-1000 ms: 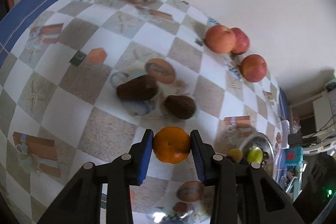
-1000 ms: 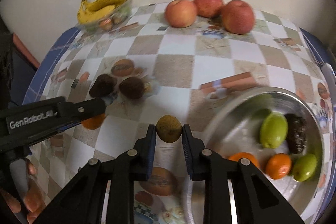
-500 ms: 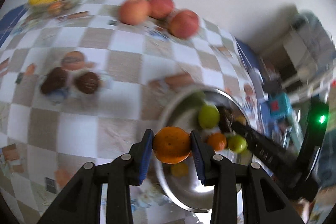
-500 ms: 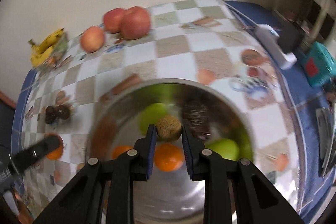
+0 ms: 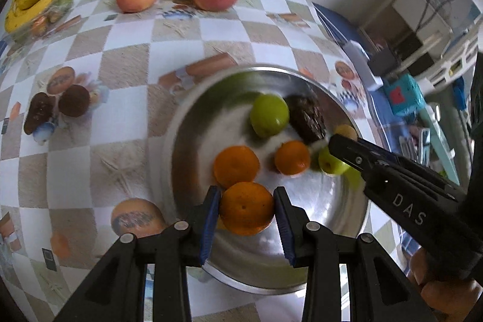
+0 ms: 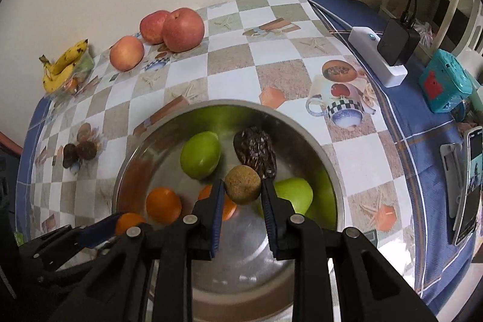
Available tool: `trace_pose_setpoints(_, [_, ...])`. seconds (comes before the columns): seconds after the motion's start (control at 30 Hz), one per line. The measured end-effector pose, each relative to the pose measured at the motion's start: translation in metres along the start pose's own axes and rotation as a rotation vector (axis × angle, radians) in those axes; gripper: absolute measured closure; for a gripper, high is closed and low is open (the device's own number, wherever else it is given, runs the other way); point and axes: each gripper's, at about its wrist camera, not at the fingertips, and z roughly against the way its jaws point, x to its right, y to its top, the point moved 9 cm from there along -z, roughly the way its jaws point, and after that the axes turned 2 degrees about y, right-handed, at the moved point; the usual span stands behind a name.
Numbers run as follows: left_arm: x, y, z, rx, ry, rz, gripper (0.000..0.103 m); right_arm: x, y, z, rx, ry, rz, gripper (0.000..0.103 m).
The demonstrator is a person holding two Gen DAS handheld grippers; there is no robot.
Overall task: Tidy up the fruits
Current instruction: 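Carry the orange and kiwi into the steel bowl and release both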
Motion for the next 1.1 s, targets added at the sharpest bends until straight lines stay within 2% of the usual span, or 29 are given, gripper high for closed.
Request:
trace_pose_setpoints(0.37, [0.028, -0.024, -0.019, -0.065, 0.031, -0.097, 0.064, -0.005, -0.031, -0.010, -0.083, -0.009, 0.036, 0.077])
trace_pose_setpoints(0.77, [0.027, -0.034, -0.037, -0.109, 0.055, -0.087, 0.064, 0.002, -0.050, -0.038, -0.179, -0.032, 0.050, 0.076])
trace_pose_setpoints(1.1, [0.024, -0.037, -0.039, -0.112, 0.058, -0.085, 0.064, 0.002, -0.052, -0.043, -0.185, -0.039, 0.057, 0.076])
